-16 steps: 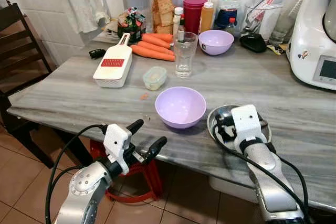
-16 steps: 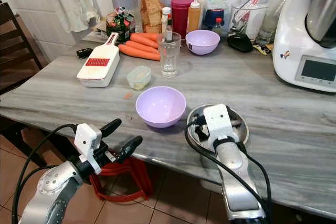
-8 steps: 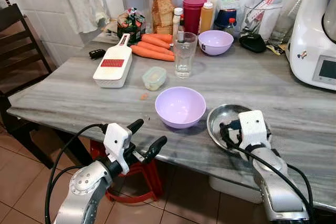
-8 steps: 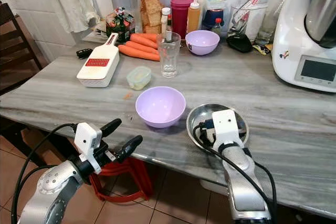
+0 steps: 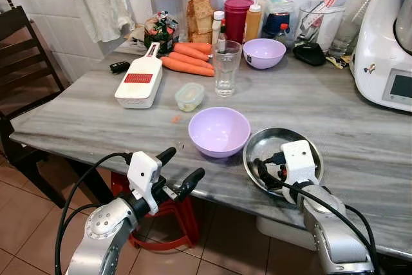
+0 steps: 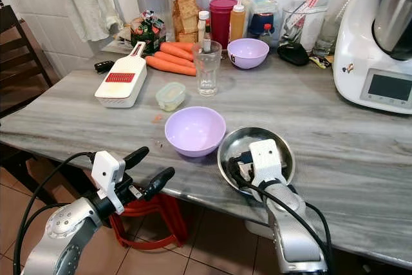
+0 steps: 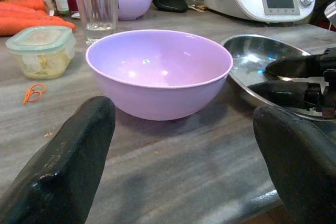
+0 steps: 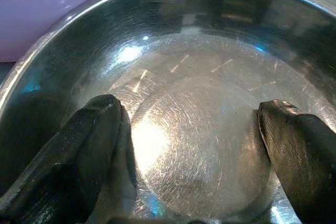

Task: Setting the table

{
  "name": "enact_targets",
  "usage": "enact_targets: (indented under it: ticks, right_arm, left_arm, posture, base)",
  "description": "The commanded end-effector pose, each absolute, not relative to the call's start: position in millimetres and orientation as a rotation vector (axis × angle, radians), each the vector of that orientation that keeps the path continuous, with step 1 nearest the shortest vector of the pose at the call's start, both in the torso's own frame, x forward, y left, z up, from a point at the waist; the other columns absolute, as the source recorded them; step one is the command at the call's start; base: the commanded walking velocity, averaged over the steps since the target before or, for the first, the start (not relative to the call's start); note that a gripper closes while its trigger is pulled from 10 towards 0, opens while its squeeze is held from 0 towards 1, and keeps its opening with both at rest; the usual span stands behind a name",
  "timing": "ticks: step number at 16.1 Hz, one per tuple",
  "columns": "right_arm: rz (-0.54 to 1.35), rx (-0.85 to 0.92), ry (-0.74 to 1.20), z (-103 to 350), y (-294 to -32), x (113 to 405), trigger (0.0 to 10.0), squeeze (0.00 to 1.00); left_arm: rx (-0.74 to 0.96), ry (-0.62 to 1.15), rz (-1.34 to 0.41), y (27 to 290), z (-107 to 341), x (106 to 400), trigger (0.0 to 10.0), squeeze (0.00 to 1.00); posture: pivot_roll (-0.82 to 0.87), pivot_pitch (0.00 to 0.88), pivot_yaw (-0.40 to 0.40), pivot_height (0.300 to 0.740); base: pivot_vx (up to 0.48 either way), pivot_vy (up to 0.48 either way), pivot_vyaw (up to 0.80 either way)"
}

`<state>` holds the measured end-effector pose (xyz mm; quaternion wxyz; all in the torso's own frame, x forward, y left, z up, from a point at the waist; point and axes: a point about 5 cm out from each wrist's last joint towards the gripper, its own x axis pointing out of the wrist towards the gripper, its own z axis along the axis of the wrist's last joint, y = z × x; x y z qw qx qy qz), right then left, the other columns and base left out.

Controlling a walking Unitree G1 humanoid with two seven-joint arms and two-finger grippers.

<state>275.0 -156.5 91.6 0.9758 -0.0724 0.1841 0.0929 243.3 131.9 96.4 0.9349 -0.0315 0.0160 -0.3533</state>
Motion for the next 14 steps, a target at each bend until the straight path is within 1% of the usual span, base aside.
enact_targets:
  ticks: [1, 2, 3, 8, 11, 14]
  right_arm:
    - [0.207, -0.132, 0.413, 85, -153, 272, 10.0, 0.24]
    - [0.215, -0.128, 0.413, 86, -152, 272, 10.0, 0.07]
    - [0.217, -0.128, 0.413, 87, -152, 272, 10.0, 0.0]
    - [0.22, -0.109, 0.389, 91, -148, 277, 10.0, 0.0]
    - [0.186, -0.084, 0.302, 105, -147, 285, 10.0, 0.0]
    - [0.15, -0.07, 0.266, 109, -152, 286, 10.0, 0.0]
  left_arm:
    - [-0.052, 0.03, -0.725, 133, 98, 243, 10.0, 0.0]
    - [-0.053, 0.031, -0.726, 133, 98, 243, 10.0, 0.0]
    - [-0.053, 0.033, -0.727, 133, 97, 243, 10.0, 0.0]
    - [-0.053, 0.033, -0.724, 133, 96, 243, 10.0, 0.0]
    - [-0.046, 0.032, -0.715, 134, 96, 244, 10.0, 0.0]
    - [-0.042, 0.032, -0.7, 136, 95, 246, 10.0, 0.0]
  posture:
    - [-0.03, 0.0, 0.062, 0.74]
    - [-0.03, 0.0, 0.062, 0.74]
    - [-0.03, 0.0, 0.062, 0.74]
    - [-0.03, 0.0, 0.063, 0.74]
    - [-0.03, 0.0, 0.063, 0.74]
    - [-0.02, 0.0, 0.06, 0.74]
  base:
    - [0.0, 0.0, 0.0]
    - [0.0, 0.0, 0.0]
    - [0.0, 0.0, 0.0]
    - [0.0, 0.0, 0.0]
    - [0.0, 0.0, 0.0]
    - [0.0, 0.0, 0.0]
